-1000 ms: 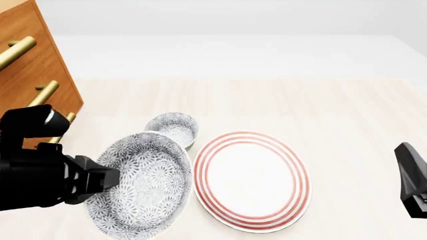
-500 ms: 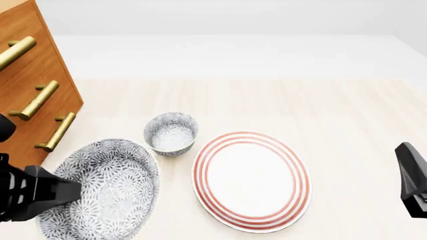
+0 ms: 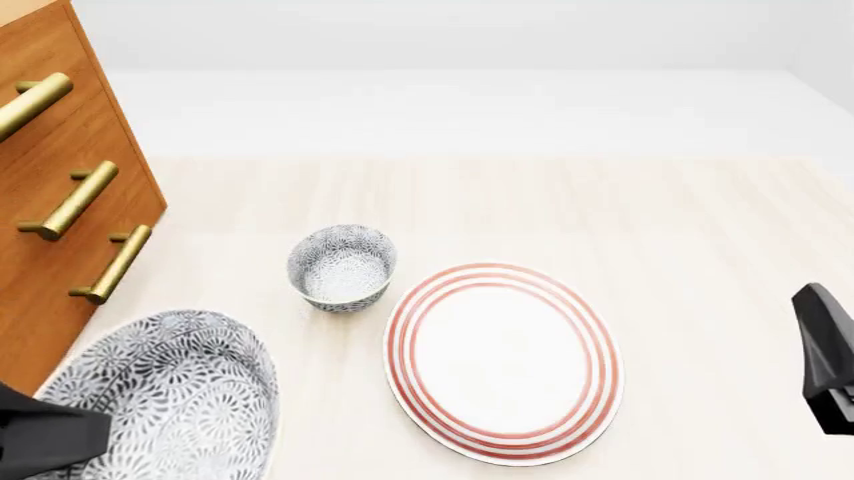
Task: Stack the bowl in the middle on the bowl at the back.
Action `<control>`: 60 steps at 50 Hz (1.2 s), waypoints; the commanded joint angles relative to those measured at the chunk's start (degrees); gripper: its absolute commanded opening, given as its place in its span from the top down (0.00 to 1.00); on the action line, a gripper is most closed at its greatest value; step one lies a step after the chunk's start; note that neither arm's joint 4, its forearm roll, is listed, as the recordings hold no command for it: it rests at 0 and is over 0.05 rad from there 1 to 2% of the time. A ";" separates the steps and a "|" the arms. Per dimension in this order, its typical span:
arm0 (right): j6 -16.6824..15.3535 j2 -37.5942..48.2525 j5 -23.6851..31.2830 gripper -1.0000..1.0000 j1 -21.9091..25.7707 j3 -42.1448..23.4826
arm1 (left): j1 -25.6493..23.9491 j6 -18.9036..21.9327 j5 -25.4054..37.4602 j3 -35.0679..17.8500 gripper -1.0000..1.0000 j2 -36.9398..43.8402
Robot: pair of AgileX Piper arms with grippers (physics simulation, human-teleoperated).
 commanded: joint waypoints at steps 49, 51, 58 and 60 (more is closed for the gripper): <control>0.60 -0.01 -0.78 0.00 -0.17 -0.06 | -11.40 -5.64 -13.12 16.44 1.00 0.98; 0.61 -0.01 -0.78 0.00 -0.16 -0.06 | -11.66 -5.63 -13.85 16.37 1.00 1.55; 0.69 -0.01 -0.85 0.00 -0.24 -0.07 | -13.04 -6.27 -16.82 17.78 1.00 3.39; 0.70 -0.01 -0.85 0.00 -0.23 -0.07 | -13.34 -6.44 -17.59 18.69 1.00 3.67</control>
